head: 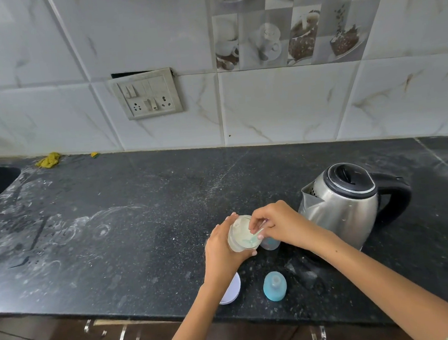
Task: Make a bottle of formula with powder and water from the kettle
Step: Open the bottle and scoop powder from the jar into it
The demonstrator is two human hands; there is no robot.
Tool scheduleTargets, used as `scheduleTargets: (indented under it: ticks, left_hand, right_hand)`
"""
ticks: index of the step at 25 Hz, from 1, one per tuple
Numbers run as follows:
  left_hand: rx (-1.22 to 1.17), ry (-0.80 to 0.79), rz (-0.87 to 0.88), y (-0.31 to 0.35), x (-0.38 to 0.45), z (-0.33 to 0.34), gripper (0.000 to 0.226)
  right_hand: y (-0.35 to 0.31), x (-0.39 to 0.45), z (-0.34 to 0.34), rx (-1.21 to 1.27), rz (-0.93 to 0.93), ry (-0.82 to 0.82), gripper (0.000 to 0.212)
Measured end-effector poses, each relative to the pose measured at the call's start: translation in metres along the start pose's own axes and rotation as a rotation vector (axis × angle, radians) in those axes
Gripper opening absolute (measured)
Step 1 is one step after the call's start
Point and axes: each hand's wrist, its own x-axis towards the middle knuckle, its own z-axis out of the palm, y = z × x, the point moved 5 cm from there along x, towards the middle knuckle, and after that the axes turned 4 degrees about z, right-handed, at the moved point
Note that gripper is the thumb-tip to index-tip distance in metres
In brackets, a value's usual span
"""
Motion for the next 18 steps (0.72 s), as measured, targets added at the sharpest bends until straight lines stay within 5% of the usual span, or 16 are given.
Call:
scheduleTargets:
  ticks: [3, 18]
  left_hand:
    - [0.003, 0.001, 0.000, 0.003, 0.000, 0.000, 0.091]
    - [0.005, -0.005, -0.018, 0.002, 0.004, -0.004, 0.091]
  right_hand:
    - [0.008, -0.001, 0.005, -0.101, 0.040, -0.018, 0.024]
    - [0.027, -0.030, 0.005, 0.033, -0.128, 0.420, 0.019]
